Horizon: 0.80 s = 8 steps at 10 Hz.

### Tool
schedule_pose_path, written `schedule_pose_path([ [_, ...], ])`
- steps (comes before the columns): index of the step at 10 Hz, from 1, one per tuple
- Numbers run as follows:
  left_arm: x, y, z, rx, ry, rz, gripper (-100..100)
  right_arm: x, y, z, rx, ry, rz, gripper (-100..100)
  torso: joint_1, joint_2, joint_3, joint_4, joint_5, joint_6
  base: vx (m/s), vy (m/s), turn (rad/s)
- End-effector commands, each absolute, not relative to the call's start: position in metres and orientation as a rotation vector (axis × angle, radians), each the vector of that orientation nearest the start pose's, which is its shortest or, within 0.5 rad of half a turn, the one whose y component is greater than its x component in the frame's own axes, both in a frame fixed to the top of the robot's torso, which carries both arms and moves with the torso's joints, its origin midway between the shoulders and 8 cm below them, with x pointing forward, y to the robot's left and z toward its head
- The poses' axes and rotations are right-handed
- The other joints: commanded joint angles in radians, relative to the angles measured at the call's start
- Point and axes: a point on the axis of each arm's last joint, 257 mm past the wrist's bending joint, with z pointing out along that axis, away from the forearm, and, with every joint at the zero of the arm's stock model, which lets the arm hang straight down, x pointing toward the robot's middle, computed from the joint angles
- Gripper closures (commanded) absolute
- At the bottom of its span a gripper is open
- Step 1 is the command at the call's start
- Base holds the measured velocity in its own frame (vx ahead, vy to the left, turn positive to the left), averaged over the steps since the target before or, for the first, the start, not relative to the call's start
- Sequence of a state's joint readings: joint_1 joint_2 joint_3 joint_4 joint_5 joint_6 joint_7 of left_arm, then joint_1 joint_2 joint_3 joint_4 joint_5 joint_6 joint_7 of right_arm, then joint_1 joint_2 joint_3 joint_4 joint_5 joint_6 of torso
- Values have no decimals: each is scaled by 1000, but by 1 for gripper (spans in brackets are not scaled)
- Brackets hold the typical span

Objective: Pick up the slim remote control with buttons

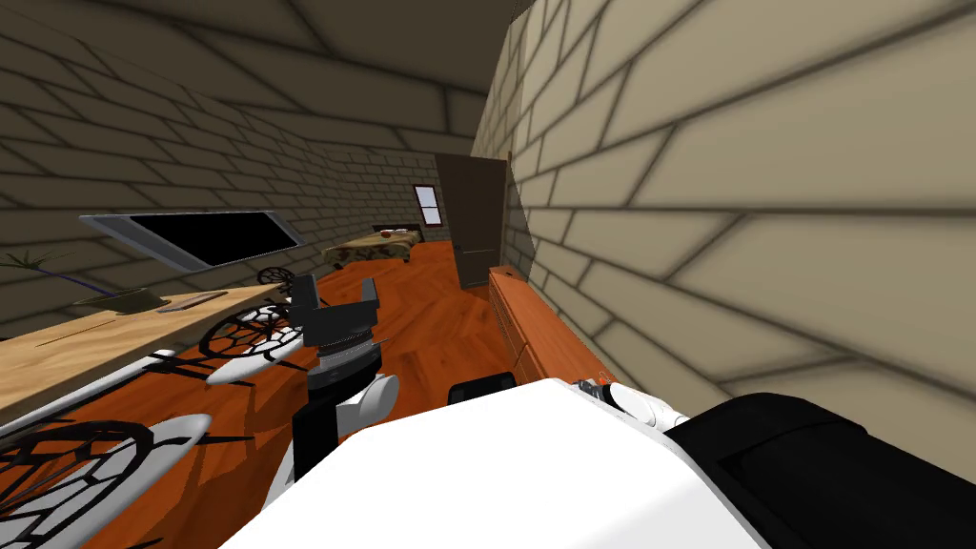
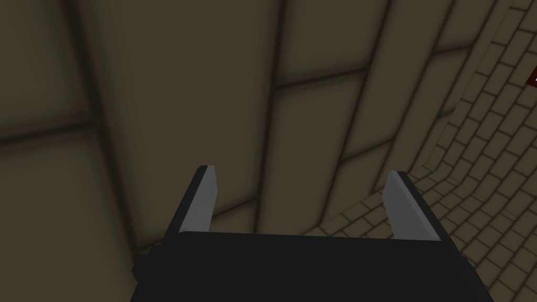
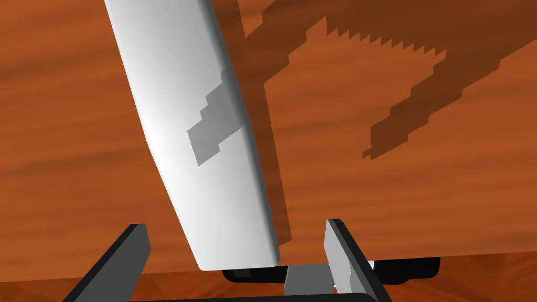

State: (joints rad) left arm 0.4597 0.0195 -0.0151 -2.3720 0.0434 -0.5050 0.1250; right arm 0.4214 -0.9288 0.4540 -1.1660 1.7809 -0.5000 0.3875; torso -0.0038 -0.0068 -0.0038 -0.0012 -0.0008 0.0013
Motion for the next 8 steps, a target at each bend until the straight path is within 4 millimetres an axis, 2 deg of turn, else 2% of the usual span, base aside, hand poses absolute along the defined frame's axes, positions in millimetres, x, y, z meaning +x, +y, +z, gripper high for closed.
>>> schedule_pose_path([
  [1, 324, 268, 78, -604, 480, -1509, 0, 69, -486, -563, -2068, 2223, -56, -100, 0, 0, 0, 0, 0, 0, 45, -61, 99],
  [4, 324, 268, 78, -604, 480, -1509, 0, 36, -496, -574, -2214, 2198, -14, -100, 1, 2, 1, 0, 0, 1, 37, -76, 214],
  [5, 324, 268, 78, -604, 480, -1509, 0, 44, -493, -572, -2180, 2206, -29, -100, -2, 2, 1, 0, 0, 1, 16, -66, 59],
  [6, 324, 268, 78, -604, 480, -1509, 0, 43, -493, -572, -2187, 2203, -27, 0, 1, 3, 1, 0, 0, 1, 3, -11, -7],
  [7, 324, 268, 78, -604, 480, -1509, 0, 37, -486, -582, -2173, 2213, -31, -100, 4, 4, 2, 1, 1, 1, 7, -32, 84],
  [8, 324, 268, 78, -604, 480, -1509, 0, 34, -482, -587, -2168, 2218, -32, -100, 3, 4, 2, 1, 0, 1, 13, -44, 72],
])
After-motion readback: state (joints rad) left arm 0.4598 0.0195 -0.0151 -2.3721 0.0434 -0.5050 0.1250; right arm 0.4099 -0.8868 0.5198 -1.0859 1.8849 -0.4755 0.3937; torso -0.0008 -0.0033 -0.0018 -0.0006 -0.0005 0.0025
